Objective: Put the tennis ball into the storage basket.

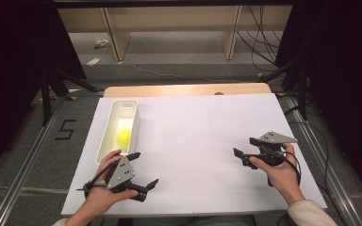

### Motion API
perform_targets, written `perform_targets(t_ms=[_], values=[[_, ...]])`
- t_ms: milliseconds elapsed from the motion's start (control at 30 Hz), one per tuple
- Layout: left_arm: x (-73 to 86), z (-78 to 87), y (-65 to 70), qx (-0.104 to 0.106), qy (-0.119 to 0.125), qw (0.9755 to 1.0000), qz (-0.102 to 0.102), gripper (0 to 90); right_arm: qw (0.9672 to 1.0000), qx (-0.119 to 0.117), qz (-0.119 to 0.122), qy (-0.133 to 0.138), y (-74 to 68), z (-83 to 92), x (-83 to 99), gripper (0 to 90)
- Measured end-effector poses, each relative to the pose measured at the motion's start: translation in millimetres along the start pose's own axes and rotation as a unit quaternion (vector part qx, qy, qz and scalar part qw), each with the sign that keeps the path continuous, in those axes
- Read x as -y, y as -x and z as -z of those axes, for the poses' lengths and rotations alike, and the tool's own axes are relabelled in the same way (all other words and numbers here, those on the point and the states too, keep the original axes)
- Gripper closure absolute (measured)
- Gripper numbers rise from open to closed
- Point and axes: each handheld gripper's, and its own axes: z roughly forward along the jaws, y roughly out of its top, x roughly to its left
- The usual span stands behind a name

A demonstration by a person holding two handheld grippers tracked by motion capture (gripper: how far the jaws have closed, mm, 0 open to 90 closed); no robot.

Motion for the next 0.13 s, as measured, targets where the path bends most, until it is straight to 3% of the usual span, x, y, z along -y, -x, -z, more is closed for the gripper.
perform_targets(t_ms=[133], values=[[-0.2, -0.3, -0.1, 0.000, 0.001, 1.0000, 0.001, 0.1, 1.0000, -0.002, 0.000, 0.001, -0.6, -1.3, -0.1, 20.3]])
